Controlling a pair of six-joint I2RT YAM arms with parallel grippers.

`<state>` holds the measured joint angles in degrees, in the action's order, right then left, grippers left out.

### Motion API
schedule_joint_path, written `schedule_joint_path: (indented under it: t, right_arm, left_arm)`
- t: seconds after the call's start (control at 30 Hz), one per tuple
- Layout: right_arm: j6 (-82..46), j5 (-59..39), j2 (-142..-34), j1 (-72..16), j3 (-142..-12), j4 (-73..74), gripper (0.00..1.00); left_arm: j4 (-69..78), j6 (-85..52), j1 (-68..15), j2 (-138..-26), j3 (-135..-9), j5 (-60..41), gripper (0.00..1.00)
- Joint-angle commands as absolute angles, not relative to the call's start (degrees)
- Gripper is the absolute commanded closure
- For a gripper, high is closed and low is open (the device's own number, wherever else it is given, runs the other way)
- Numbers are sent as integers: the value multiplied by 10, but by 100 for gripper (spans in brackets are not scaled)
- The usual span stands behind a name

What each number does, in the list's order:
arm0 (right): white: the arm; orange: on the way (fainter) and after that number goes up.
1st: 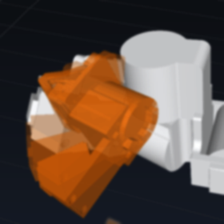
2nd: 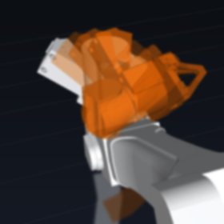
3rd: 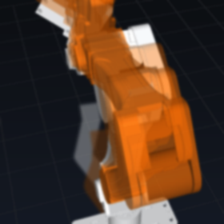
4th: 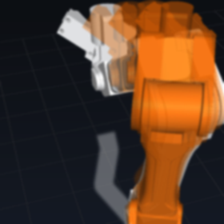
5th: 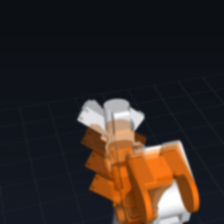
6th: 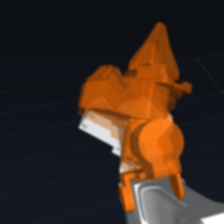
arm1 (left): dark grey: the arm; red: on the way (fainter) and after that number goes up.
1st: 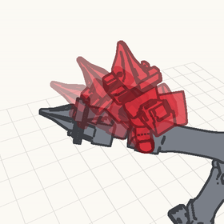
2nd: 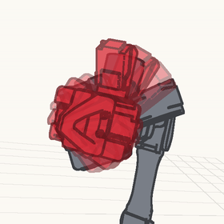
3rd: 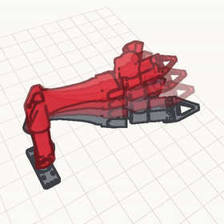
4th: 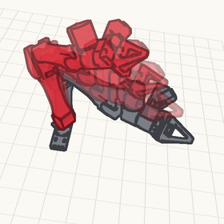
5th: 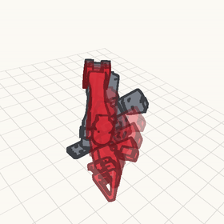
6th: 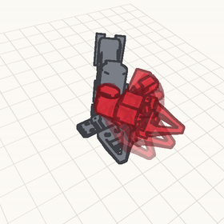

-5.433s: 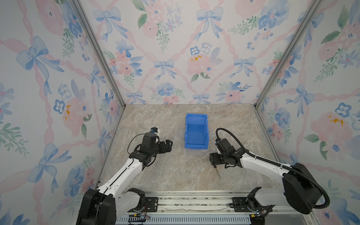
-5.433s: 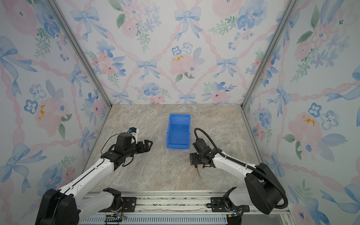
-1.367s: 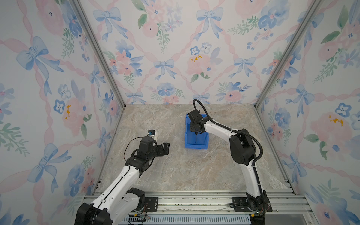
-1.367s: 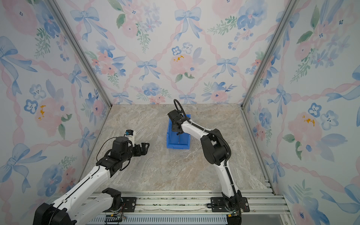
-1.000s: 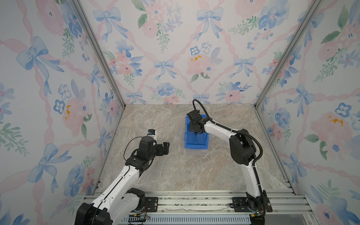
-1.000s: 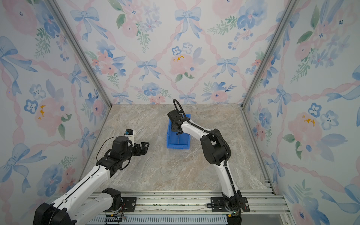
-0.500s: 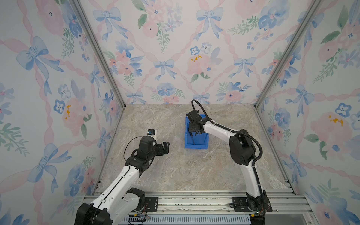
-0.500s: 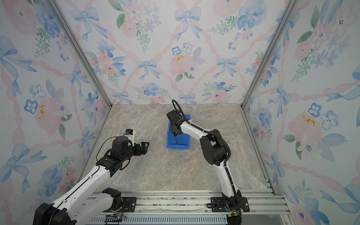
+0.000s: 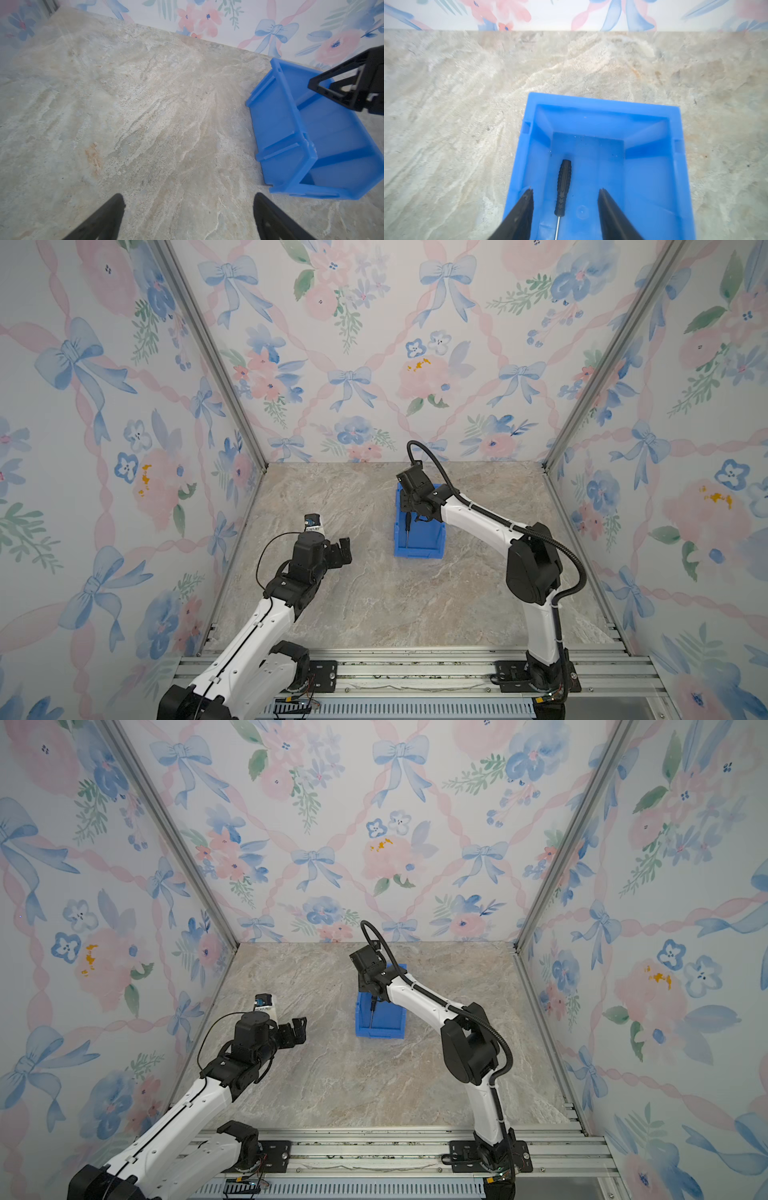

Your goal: Put the screwdriver in the bin

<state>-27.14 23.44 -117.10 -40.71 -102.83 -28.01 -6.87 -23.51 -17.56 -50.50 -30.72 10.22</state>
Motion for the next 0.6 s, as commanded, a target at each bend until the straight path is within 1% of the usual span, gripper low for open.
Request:
schedule_joint_path:
  t: [0.0,0.17,0.27,0.33,0.37,0.43,0.57]
  right_arm:
    - [-247,267,-1082,-414,-975,-275,42]
    - [-216,303,-944,-414,-867,-294,29]
    - [-200,331,-845,-408,-779,-310,15]
    - [-198,342,-775,-388,-709,-314,1]
    - [-198,341,-745,-375,-679,-314,3]
    - [-195,333,-679,-335,-615,-308,3]
    - [-168,297,-564,-217,-498,-259,3]
  left_arm:
    - [-44,-206,-168,-486,-292,158,2]
    - [-34,-197,-156,-489,-279,179,2]
    - [-17,-185,-153,-485,-258,201,2]
    - [12,-163,-152,-477,-236,220,2]
    - [28,-149,-151,-473,-228,227,3]
    - [65,-105,-148,-461,-206,231,2]
    - [131,-64,-127,-449,-165,224,2]
